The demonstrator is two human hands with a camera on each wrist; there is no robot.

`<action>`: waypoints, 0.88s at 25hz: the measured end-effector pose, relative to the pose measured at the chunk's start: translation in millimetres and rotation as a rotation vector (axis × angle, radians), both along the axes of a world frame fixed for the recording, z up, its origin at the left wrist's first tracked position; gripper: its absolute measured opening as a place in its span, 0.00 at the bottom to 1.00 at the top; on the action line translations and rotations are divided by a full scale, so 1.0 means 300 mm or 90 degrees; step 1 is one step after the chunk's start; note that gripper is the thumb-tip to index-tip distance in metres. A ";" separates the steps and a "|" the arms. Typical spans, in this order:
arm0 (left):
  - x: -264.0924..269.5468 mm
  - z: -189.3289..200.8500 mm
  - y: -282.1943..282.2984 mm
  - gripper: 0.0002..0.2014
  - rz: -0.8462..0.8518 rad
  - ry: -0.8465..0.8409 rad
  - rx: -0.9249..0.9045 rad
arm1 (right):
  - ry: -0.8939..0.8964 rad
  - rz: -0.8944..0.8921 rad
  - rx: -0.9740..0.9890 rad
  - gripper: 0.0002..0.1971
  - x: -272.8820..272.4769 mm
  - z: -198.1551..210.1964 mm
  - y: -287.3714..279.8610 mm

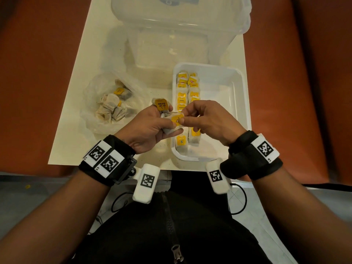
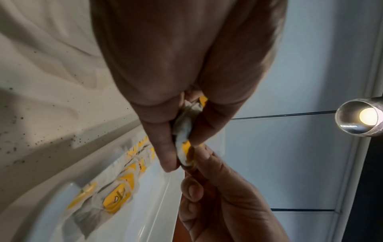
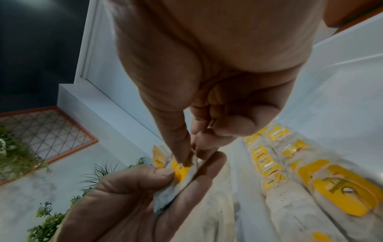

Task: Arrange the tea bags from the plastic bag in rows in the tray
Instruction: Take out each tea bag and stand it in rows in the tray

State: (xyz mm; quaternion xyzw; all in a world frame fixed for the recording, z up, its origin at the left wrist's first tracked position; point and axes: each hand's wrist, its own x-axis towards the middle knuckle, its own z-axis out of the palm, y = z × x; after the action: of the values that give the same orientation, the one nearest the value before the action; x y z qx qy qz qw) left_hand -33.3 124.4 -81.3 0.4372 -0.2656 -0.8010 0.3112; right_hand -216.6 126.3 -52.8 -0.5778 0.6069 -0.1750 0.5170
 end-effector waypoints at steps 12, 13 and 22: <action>0.009 -0.005 -0.002 0.10 0.027 -0.039 -0.014 | -0.143 -0.081 0.073 0.08 -0.054 0.032 -0.015; 0.002 -0.005 -0.003 0.11 0.042 -0.034 -0.011 | -0.150 -0.074 0.090 0.10 -0.055 0.030 -0.012; -0.031 -0.009 0.017 0.13 0.032 -0.049 -0.031 | -0.182 -0.168 0.062 0.02 -0.057 0.013 0.001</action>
State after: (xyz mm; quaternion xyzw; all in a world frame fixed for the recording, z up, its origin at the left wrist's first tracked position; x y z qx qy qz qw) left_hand -42.6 129.5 -84.0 0.4667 -0.2858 -0.7685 0.3315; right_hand -233.9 126.7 -48.8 -0.4365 0.6055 -0.2923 0.5978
